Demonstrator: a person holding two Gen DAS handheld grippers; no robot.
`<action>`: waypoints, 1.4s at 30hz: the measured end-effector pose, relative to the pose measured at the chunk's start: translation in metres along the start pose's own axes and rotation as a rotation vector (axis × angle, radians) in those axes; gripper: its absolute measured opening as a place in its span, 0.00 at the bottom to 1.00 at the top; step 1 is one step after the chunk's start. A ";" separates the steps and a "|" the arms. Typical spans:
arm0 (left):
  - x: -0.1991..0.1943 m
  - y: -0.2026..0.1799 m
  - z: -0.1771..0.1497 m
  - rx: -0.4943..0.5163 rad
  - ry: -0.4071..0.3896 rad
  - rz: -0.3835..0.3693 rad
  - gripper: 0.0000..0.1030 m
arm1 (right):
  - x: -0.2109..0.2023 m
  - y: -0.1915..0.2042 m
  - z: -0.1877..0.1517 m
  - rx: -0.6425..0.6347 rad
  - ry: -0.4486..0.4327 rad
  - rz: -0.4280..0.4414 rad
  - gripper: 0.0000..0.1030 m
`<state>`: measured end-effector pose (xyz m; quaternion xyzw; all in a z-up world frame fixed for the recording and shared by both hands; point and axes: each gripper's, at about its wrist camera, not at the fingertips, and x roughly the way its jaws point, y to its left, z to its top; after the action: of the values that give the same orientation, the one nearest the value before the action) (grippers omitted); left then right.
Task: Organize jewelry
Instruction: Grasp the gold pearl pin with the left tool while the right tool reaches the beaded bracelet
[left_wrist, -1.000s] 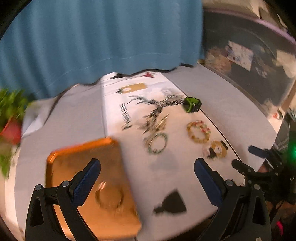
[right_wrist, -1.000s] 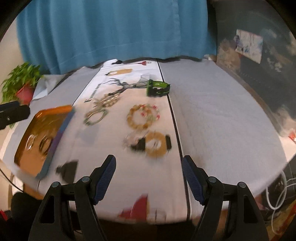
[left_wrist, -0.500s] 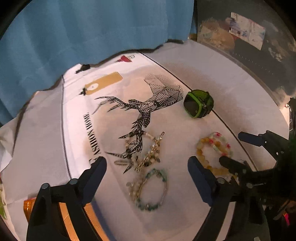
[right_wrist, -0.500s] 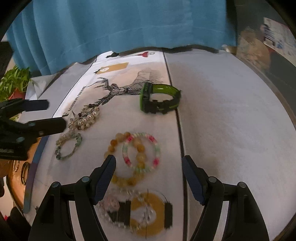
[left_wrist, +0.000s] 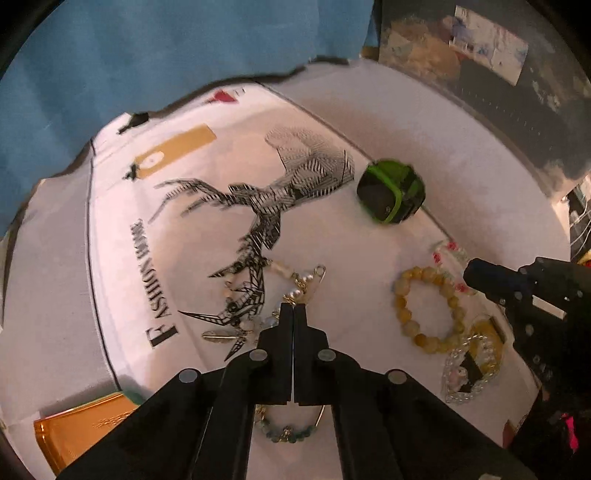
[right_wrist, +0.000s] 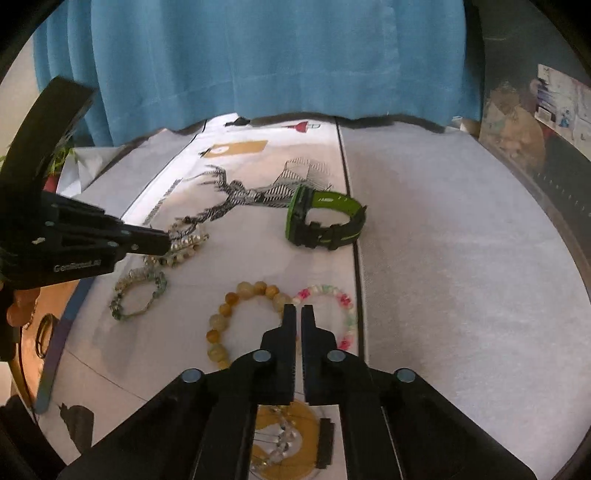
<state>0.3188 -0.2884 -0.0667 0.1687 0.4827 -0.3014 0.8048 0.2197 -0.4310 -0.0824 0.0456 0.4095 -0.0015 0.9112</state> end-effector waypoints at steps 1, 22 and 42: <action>-0.005 0.001 0.000 -0.006 -0.011 -0.001 0.00 | -0.004 -0.003 0.001 0.011 -0.010 0.005 0.02; 0.021 -0.010 0.002 0.089 0.046 0.015 0.43 | 0.000 -0.037 0.001 0.085 0.038 -0.039 0.36; 0.011 0.000 0.010 0.057 0.006 -0.029 0.09 | 0.025 -0.013 0.000 -0.118 0.061 -0.099 0.07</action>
<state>0.3290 -0.2972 -0.0714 0.1855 0.4789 -0.3262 0.7936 0.2361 -0.4435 -0.1017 -0.0287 0.4383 -0.0212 0.8981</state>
